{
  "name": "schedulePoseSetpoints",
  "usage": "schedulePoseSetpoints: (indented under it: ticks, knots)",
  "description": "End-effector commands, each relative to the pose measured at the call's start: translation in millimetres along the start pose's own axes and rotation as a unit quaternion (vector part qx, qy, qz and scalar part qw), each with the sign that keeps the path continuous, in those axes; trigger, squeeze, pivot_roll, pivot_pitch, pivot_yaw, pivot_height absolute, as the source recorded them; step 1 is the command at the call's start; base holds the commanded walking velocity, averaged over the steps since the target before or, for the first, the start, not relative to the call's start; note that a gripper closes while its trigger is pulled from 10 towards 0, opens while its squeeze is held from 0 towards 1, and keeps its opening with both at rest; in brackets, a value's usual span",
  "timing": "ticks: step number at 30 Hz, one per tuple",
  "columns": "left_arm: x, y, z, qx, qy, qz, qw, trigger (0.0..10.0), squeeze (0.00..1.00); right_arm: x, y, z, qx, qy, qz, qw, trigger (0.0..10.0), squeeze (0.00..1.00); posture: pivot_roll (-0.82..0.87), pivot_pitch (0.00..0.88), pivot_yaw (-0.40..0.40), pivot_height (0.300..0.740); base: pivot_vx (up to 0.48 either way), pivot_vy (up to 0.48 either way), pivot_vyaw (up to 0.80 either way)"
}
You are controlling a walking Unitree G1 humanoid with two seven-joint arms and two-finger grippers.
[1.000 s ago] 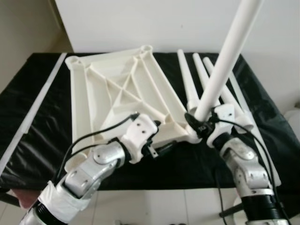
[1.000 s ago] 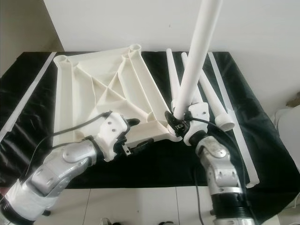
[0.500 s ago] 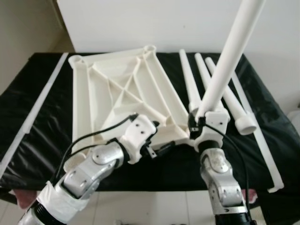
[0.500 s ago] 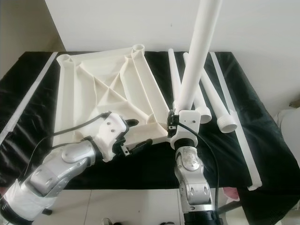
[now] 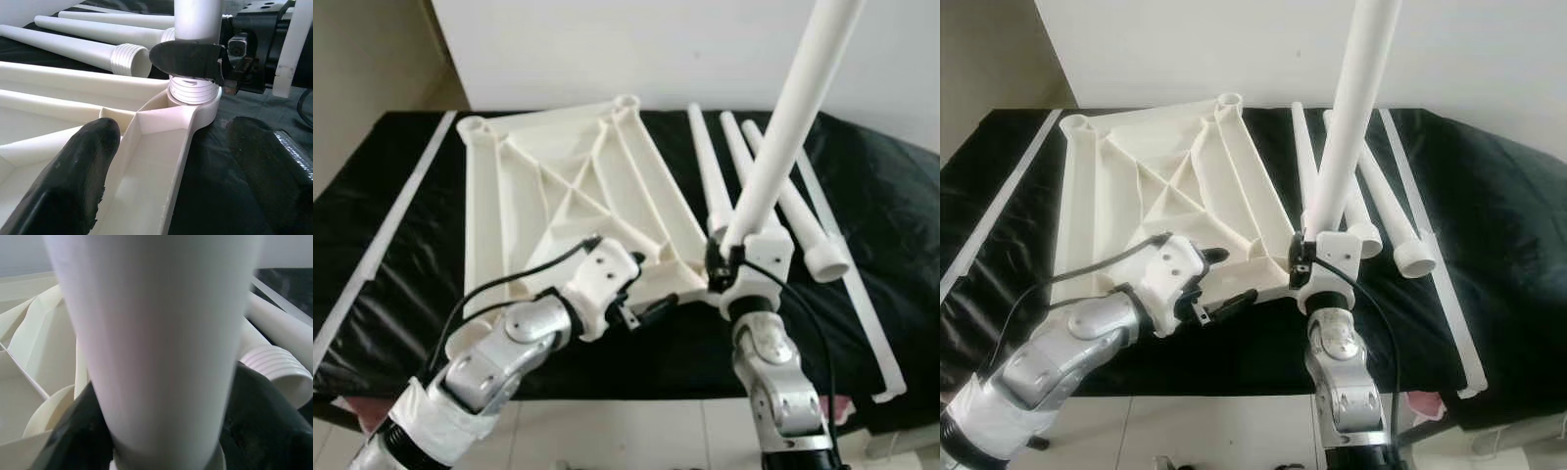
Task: Building children table
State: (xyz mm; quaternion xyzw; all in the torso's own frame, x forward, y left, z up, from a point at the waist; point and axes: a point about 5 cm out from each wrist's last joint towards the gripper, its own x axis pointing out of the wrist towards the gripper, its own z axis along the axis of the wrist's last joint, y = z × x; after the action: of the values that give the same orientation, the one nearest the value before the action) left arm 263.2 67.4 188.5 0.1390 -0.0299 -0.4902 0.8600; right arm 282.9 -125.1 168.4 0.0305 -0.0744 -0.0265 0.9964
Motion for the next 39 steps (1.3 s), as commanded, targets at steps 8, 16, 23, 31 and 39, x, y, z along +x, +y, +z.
schedulePoseSetpoints:
  ticks: [8,16,23,31,39]
  knots:
    - [-1.6,-10.8,0,0.008,-0.001,-0.086,0.996,10.0,0.0,-6.4,-1.9,6,0.038,-0.013,0.055,0.998,10.0,1.0,-0.09,0.109,0.02,0.74,0.0,0.0,0.0]
    - [0.0,-9.7,-1,0.013,0.0,-0.086,0.996,10.0,0.0,-7.0,-24.2,4,0.018,-0.013,0.155,0.988,10.0,0.0,-0.11,0.107,0.026,0.74,0.0,0.0,0.0]
    - [2.7,-3.4,-4,0.018,-0.003,-0.066,0.998,10.0,0.0,-1.4,-29.6,1,-0.014,-0.015,0.226,0.974,10.0,0.0,-0.11,0.117,0.039,0.74,0.0,0.0,0.0]
    - [6.1,1.6,-11,0.003,-0.016,-0.022,1.0,10.0,0.0,5.0,-31.8,-6,-0.026,-0.017,0.269,0.963,10.0,0.0,-0.11,0.123,0.047,0.74,0.0,0.0,0.0]
    - [10.9,4.0,-18,-0.015,-0.036,0.004,0.999,10.0,0.0,16.4,-37.3,-12,-0.045,-0.025,0.287,0.956,10.0,0.0,-0.1,0.122,0.044,0.74,0.0,0.0,0.0]
